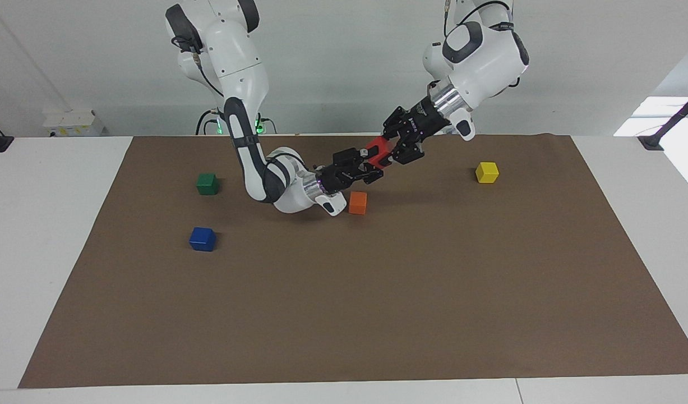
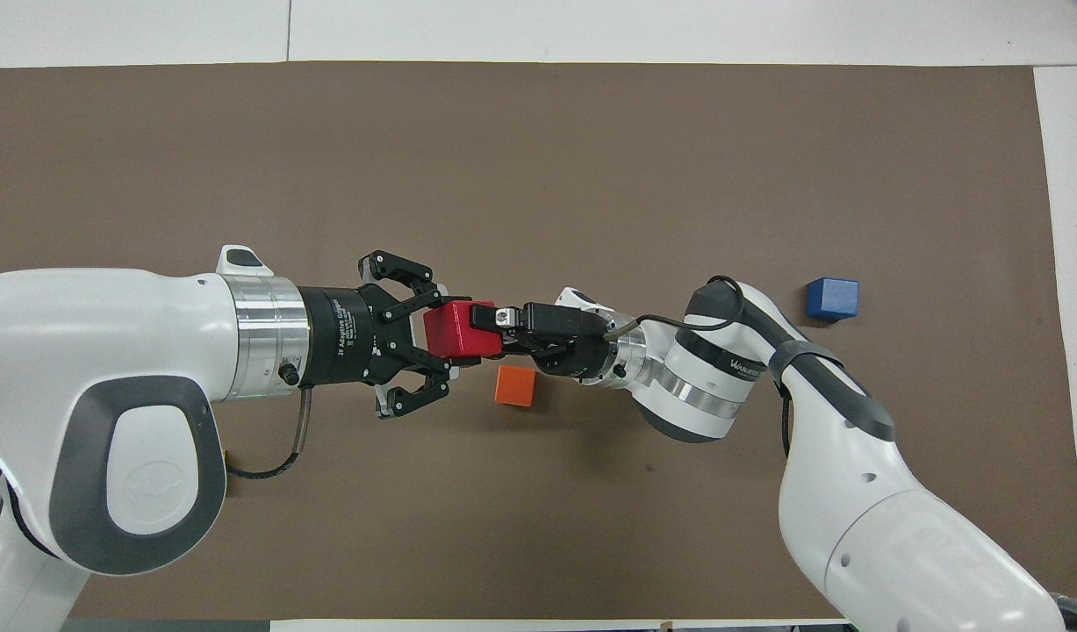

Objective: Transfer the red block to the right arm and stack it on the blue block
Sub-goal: 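Grasp the red block with the right gripper and open the left gripper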

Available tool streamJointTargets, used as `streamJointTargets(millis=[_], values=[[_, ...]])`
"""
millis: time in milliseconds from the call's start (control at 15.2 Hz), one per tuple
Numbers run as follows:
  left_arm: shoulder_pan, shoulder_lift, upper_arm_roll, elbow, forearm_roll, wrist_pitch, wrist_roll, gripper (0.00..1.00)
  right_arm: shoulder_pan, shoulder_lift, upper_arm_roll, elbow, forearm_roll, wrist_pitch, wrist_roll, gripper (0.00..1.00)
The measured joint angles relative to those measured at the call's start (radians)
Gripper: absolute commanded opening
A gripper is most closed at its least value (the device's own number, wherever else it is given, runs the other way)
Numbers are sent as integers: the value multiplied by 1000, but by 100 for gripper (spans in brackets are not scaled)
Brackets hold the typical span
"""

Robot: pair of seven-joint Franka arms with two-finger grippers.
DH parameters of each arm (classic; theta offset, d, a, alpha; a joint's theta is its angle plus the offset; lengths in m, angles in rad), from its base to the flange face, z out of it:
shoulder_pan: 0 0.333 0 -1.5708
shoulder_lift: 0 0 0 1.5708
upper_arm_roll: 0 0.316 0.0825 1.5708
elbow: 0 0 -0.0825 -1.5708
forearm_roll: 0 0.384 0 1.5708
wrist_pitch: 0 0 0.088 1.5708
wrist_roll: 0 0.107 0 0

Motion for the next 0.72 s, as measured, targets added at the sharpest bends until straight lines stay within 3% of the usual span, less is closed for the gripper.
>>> streamJointTargets(millis=[263, 525, 722], values=[[30, -9, 10, 38, 13, -30, 30, 100, -6, -3, -3, 8, 0, 0, 1, 0], [124, -22, 19, 91, 140, -189, 110, 100, -21, -18, -3, 8, -8, 16, 9, 0], [182, -24, 22, 98, 270, -237, 222, 100, -78, -63, -3, 8, -131, 107, 27, 0]])
